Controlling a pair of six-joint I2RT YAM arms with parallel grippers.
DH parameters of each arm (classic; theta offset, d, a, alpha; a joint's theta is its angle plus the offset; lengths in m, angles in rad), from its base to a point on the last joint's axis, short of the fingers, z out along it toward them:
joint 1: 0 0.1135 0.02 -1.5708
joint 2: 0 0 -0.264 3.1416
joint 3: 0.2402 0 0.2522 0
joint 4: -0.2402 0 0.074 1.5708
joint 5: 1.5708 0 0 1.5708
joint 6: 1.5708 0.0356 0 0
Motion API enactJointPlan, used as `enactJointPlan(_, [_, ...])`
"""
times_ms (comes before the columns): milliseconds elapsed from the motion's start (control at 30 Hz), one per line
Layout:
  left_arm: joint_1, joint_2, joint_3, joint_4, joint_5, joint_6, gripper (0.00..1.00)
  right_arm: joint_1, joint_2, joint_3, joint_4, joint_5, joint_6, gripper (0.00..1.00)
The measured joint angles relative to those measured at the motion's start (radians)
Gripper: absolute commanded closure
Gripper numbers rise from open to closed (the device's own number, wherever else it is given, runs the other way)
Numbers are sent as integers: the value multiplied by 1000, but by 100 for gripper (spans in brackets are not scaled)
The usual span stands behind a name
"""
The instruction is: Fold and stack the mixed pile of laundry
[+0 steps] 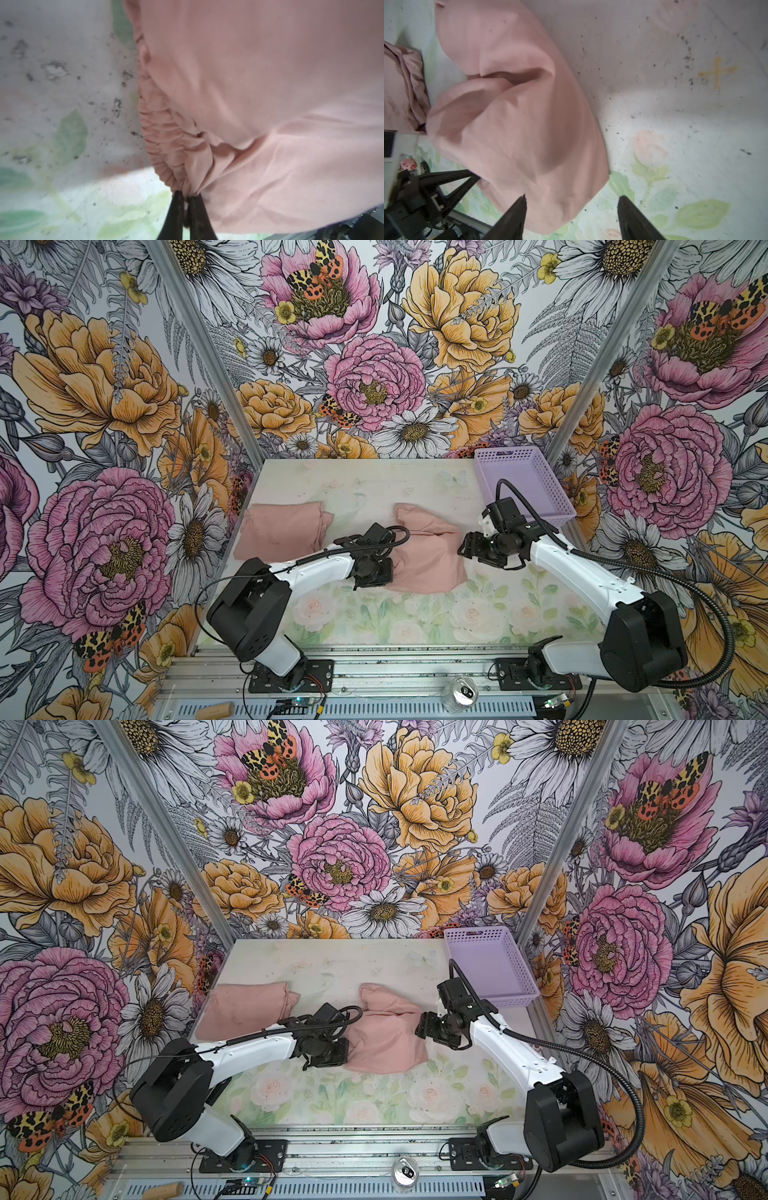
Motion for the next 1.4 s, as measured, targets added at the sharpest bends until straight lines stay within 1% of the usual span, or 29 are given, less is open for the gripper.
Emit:
enactJointPlan(233, [46,-135,121,-165,-50,21,100,6,-12,-105,133,-24,9,23])
enactJointPlan(367, [86,-195,195,-248,-78,36,100,57,-1,-122,246,-45,22,21])
enactJointPlan(467, [112,-216,252,-296,-92,54,100,101,44,-131,346,-56,30,20])
enactJointPlan(500, [118,-216,269,-309,-96,59,100,111,66,-132,378,-59,33,20])
enactJointPlan(533, [124,-215,285,-320,-99,65,100,121,93,-132,413,-60,34,23])
enactJointPlan(633, [138,-210,318,-348,-106,84,100,136,190,-129,508,-60,43,43])
enactJointPlan(667, [142,-208,324,-354,-106,90,100,139,223,-127,534,-59,45,53])
enactJointPlan(700, [145,-206,328,-359,-106,98,100,139,247,-126,555,-59,50,74])
enactJointPlan(733, [149,-204,330,-363,-106,103,100,140,264,-124,577,-58,50,92])
enactJointPlan(767, [153,-202,332,-369,-106,108,100,140,270,-124,590,-58,51,100])
enactJointPlan(833, [161,-198,341,-383,-107,115,100,138,261,-120,596,-52,56,100])
enactJointPlan(933, [166,-196,369,-404,-112,127,100,135,190,-108,549,-33,41,100])
enactJointPlan(1033, [166,-198,418,-430,-122,135,100,116,40,-59,400,-10,10,100])
enactJointPlan(1167, [152,-240,485,-460,-147,140,100,75,-164,95,168,-8,-29,100])
enactJointPlan(1233, [140,-276,517,-476,-151,139,100,51,-225,190,64,-37,-43,100])
enactJointPlan(1300, [126,-312,547,-489,-149,131,100,28,-245,285,-28,-77,-61,100])
enactJointPlan(1400, [136,-338,587,-501,-128,122,100,0,-196,410,-134,-141,-95,100])
